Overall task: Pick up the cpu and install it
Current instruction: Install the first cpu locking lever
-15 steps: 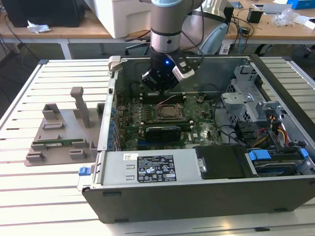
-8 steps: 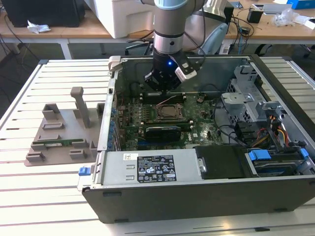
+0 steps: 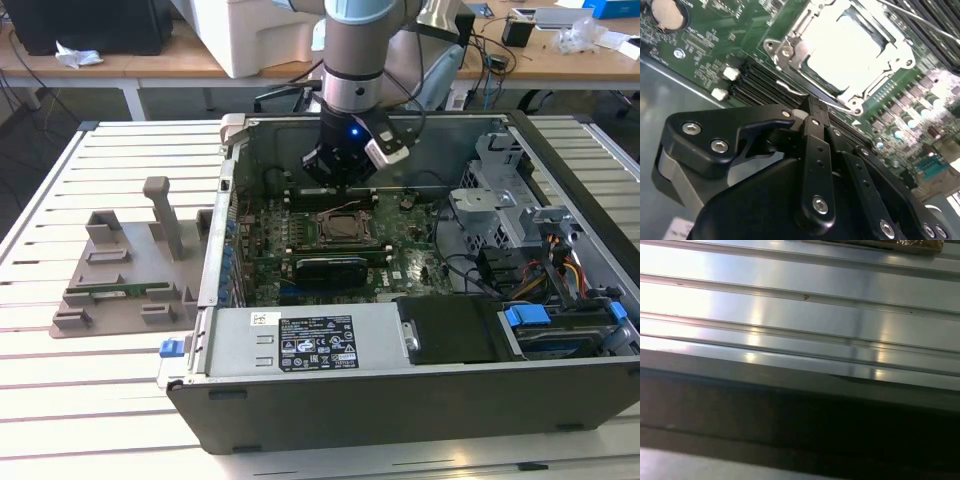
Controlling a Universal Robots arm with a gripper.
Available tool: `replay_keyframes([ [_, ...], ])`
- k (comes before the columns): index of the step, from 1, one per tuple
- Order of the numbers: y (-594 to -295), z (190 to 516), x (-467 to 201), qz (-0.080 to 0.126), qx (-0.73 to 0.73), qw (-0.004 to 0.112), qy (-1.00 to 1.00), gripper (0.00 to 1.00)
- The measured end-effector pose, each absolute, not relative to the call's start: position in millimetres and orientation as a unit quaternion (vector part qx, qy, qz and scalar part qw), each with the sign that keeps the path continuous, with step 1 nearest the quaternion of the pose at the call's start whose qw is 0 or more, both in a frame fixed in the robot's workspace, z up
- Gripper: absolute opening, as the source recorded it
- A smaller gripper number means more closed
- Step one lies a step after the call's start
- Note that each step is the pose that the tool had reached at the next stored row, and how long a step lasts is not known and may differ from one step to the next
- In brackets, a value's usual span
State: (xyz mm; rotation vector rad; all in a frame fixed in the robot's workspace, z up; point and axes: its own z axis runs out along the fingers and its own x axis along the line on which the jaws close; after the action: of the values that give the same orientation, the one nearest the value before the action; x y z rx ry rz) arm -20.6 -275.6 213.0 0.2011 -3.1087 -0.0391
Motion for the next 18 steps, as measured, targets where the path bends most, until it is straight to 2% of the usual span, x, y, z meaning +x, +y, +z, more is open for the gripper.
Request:
replay_keyframes([
  [18, -280, 203, -4, -0.013, 0.065, 0.015, -0.998, 0.11],
])
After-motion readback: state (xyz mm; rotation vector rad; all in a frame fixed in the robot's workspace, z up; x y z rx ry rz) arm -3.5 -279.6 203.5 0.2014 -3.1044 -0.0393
